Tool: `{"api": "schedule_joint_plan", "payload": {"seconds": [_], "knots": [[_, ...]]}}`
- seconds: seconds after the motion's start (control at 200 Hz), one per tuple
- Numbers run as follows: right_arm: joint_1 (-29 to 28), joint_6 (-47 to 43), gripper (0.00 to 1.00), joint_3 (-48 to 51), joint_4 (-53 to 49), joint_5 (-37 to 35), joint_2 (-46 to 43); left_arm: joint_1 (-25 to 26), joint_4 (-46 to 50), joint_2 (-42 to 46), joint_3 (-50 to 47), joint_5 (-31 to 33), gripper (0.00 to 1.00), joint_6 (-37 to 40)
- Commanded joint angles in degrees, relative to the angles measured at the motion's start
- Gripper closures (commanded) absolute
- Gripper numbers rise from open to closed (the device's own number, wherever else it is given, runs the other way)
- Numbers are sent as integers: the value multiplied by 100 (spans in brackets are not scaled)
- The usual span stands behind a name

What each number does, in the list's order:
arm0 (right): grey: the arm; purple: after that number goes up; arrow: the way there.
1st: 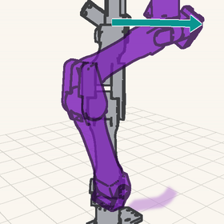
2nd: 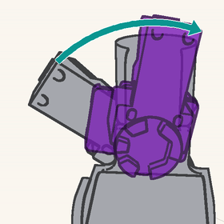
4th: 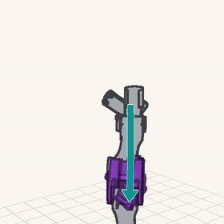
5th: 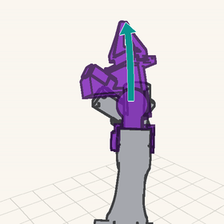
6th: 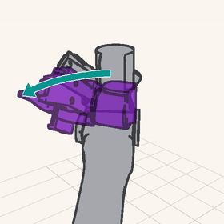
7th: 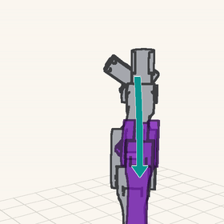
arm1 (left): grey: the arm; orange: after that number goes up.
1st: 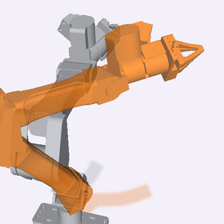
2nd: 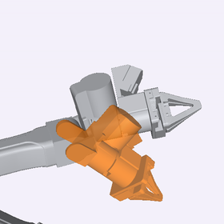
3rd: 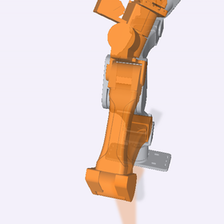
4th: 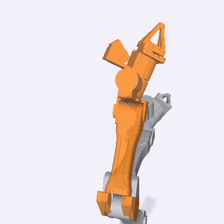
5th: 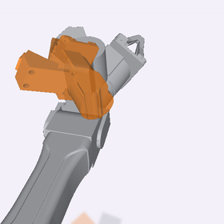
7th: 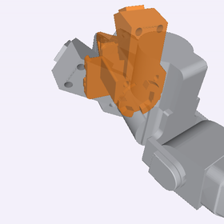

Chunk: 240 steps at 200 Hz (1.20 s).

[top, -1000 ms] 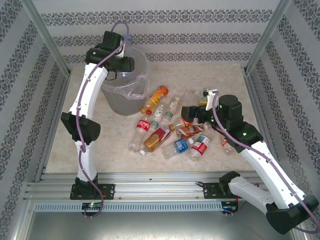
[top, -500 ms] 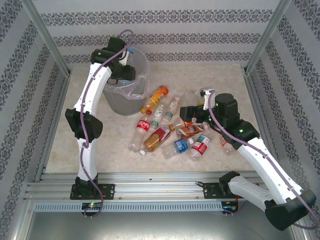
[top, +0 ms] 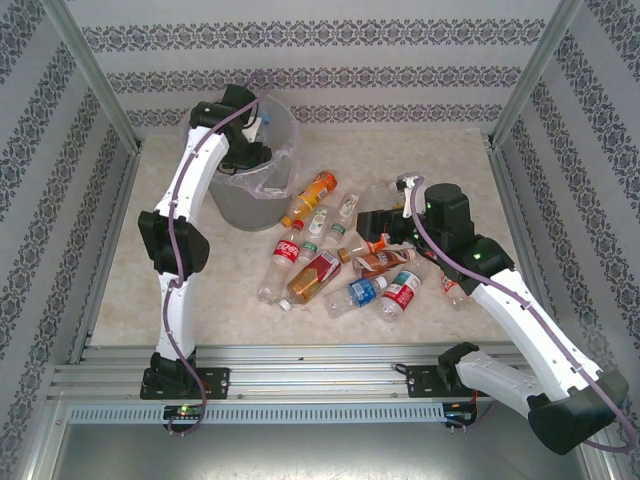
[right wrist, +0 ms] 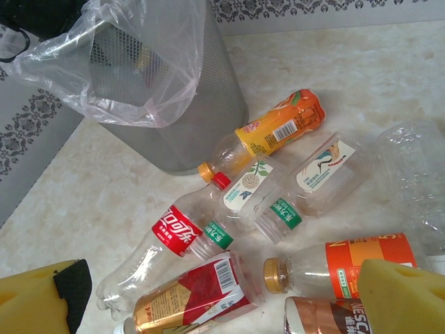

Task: Put the plastic bottles in the bin

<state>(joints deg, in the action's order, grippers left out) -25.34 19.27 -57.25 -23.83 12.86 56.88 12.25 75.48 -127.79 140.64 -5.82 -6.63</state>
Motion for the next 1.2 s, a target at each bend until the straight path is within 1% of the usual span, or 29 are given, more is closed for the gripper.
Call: {"api": "schedule_joint_plan", "payload": {"seconds": [0.0,0.38,0.54,0.6,0.644,0.709,0.869,0.989,1.194], "knots": [[-50,-54,2,-166,-16,-150,-21,-55,307,-61,-73,-39,37,92],[-50,-48,2,-84,-25,-232,-39,-51,359,-226,-128,-45,34,59],[-54,-63,2,-64,-42,-275,-59,-52,316,-204,-115,-107,30,39],[-51,-55,2,-48,-38,-289,-63,-55,305,-196,-96,-129,28,39],[-50,-46,2,-32,-26,-293,-56,-48,306,-177,-88,-142,24,31],[-50,-24,2,-10,-25,-300,-57,-52,323,-175,-70,-141,22,16],[-50,17,2,-12,-46,-310,-63,-56,261,-98,-55,-152,8,-44],[-50,45,2,-16,-114,-424,-74,-56,174,-22,18,-203,0,-83],[-32,103,2,-19,-317,-689,-65,-53,-133,258,60,-301,0,-226]]}}
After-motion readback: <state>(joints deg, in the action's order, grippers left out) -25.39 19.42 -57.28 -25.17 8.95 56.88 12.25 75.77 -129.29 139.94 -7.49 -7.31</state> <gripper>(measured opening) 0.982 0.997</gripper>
